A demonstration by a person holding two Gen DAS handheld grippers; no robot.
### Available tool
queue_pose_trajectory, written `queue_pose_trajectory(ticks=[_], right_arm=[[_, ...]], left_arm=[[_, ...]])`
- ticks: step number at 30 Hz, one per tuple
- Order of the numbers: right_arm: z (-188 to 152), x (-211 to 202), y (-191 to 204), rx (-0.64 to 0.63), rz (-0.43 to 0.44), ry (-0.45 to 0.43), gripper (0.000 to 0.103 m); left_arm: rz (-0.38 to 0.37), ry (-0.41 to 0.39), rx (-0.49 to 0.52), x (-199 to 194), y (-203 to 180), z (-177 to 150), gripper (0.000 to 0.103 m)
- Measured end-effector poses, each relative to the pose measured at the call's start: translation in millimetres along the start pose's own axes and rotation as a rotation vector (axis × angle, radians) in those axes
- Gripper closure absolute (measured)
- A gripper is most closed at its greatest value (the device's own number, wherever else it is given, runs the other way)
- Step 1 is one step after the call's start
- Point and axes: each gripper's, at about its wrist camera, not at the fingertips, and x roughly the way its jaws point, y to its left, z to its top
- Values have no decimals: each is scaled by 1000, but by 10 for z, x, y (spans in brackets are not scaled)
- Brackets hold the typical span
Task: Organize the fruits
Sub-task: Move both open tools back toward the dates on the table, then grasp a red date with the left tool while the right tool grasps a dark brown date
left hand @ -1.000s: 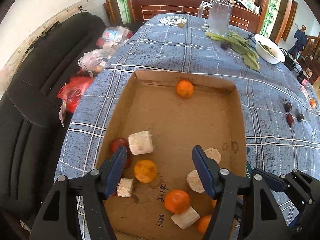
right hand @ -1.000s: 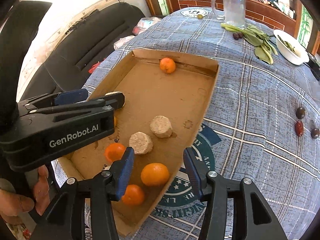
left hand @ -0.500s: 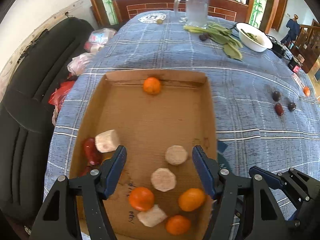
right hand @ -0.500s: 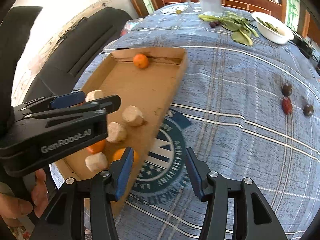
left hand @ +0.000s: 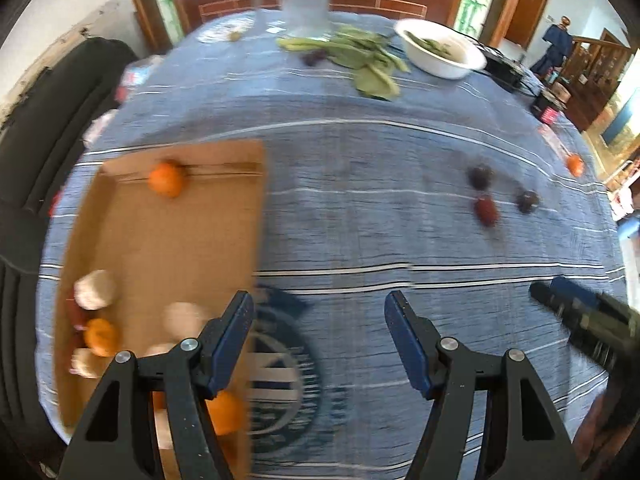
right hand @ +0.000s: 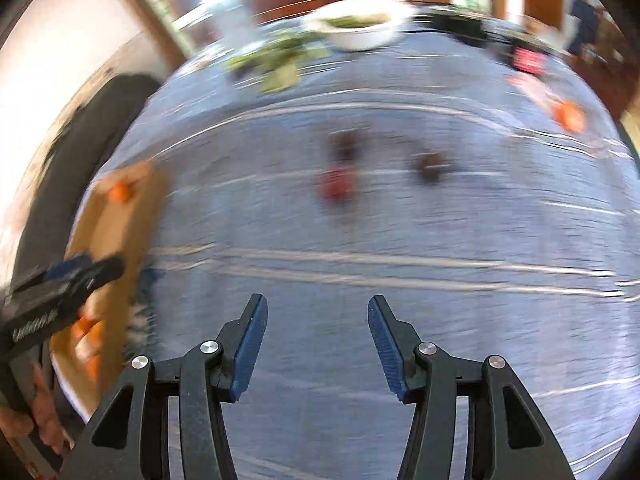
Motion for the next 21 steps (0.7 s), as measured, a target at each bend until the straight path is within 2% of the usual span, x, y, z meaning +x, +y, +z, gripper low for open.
queue_pose_trajectory(ticks=[7, 11, 14, 17, 19, 21], right_arm=[[478, -185, -1048, 92, -116, -92, 47], [749, -251, -1496, 157, -122, -123, 47], [852, -190, -1553, 152, -64, -114, 47], [854, -38, -1386, 113, 3, -83, 47], [868, 69, -1261, 90, 40, -71, 47], [889, 131, -1154, 78, 81, -73, 47]], left_arm=[[-36, 14, 11, 181, -477, 97, 36], [-52, 8, 14, 309, -674, 176, 36], [-92, 7, 26, 433, -819, 280, 36], [-134, -8, 54, 521, -980, 387, 39], [-145, -25, 83, 543, -1078, 445, 47], [-154, -40, 109, 561, -1151, 486, 49]])
